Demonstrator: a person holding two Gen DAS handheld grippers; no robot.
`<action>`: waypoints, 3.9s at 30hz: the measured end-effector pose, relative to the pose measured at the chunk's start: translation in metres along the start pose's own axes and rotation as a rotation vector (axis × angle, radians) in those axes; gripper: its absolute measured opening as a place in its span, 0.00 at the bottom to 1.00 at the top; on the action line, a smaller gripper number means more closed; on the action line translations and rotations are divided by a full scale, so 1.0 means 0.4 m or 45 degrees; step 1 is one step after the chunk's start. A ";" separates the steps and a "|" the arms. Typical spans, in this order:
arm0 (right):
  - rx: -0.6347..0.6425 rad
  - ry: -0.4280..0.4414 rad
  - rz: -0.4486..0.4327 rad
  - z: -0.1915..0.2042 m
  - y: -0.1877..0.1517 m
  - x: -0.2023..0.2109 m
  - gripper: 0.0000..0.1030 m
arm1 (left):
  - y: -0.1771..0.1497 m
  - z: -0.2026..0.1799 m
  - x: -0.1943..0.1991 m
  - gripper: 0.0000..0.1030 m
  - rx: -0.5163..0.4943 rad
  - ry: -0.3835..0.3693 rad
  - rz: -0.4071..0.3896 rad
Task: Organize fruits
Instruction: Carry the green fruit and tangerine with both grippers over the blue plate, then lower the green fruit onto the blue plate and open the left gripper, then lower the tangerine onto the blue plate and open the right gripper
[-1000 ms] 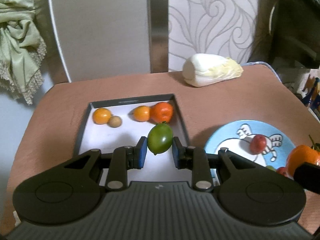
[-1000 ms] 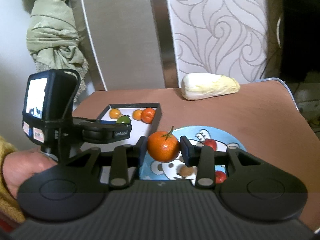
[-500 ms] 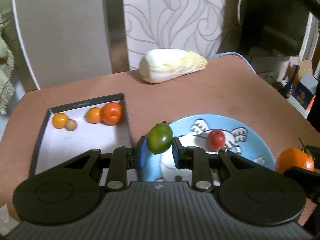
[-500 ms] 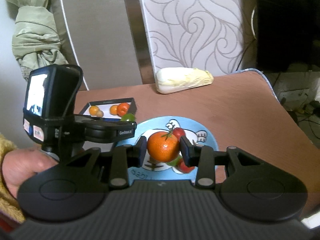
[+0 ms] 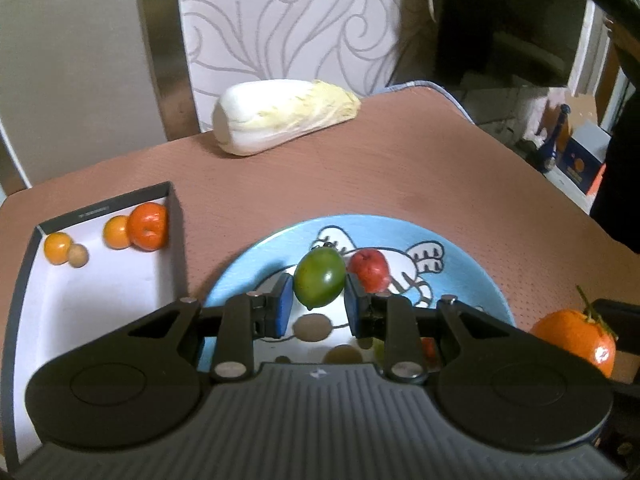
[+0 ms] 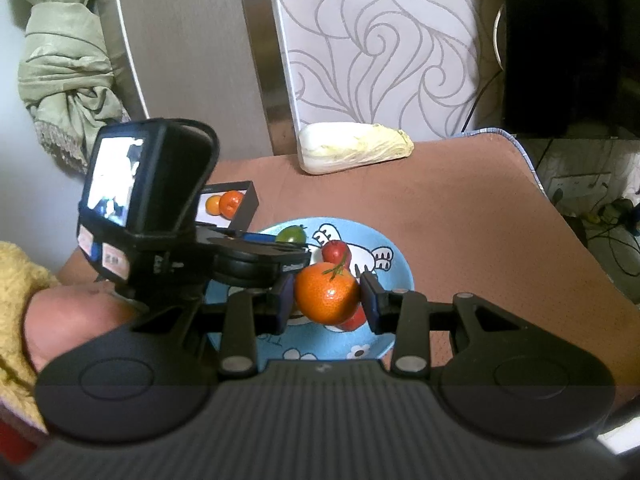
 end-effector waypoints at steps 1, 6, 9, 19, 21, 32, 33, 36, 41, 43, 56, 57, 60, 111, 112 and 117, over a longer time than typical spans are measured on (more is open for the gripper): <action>-0.004 -0.006 0.003 -0.004 0.000 -0.002 0.38 | 0.001 -0.004 -0.002 0.31 -0.006 -0.003 0.001; -0.014 -0.021 -0.002 -0.014 0.003 -0.003 0.38 | 0.012 -0.016 -0.004 0.31 -0.024 -0.019 -0.011; -0.020 -0.022 -0.003 -0.017 0.004 -0.008 0.38 | 0.023 -0.016 0.000 0.32 -0.028 -0.030 -0.018; -0.055 -0.054 -0.004 -0.033 0.001 -0.039 0.38 | 0.051 0.000 0.057 0.48 -0.063 -0.067 -0.117; -0.056 -0.054 -0.003 -0.033 -0.002 -0.045 0.38 | 0.052 0.010 0.065 0.48 -0.057 -0.072 -0.121; -0.040 -0.035 0.007 -0.022 -0.013 -0.081 0.38 | 0.046 0.080 0.110 0.49 -0.036 -0.021 -0.147; -0.040 -0.035 0.007 -0.021 -0.014 -0.084 0.38 | 0.045 0.087 0.113 0.50 -0.029 -0.012 -0.149; -0.048 -0.041 0.013 -0.023 -0.018 -0.093 0.38 | 0.042 0.111 0.119 0.53 -0.015 0.022 -0.151; -0.057 -0.043 0.034 -0.023 -0.032 -0.114 0.38 | 0.025 0.145 0.128 0.54 0.007 0.062 -0.137; -0.056 -0.037 0.037 -0.020 -0.032 -0.122 0.38 | 0.021 0.156 0.130 0.54 0.014 0.074 -0.132; -0.007 0.031 0.061 0.019 -0.039 -0.164 0.38 | 0.009 0.189 0.143 0.54 0.036 0.115 -0.126; -0.006 0.032 0.062 0.019 -0.039 -0.166 0.38 | 0.009 0.191 0.143 0.54 0.040 0.117 -0.124; -0.003 0.026 0.065 0.016 -0.041 -0.172 0.38 | 0.008 0.195 0.143 0.54 0.048 0.126 -0.122; 0.037 -0.087 0.082 -0.012 -0.058 -0.238 0.40 | -0.034 0.286 0.141 0.65 0.179 0.261 -0.055; 0.040 -0.089 0.084 -0.010 -0.059 -0.236 0.40 | -0.035 0.287 0.142 0.66 0.179 0.262 -0.055; 0.047 -0.094 0.082 -0.003 -0.060 -0.233 0.40 | -0.041 0.300 0.139 0.70 0.185 0.281 -0.045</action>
Point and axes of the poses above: each gripper's, at about its wrist camera, not at the fingertips, and x roughly against the way its jaws point, z to its left, y to its top, the point moved 2 cm from there along -x, roughly the way its jaws point, and after that the axes turned 15 degrees about -z, right-handed, at the moved point
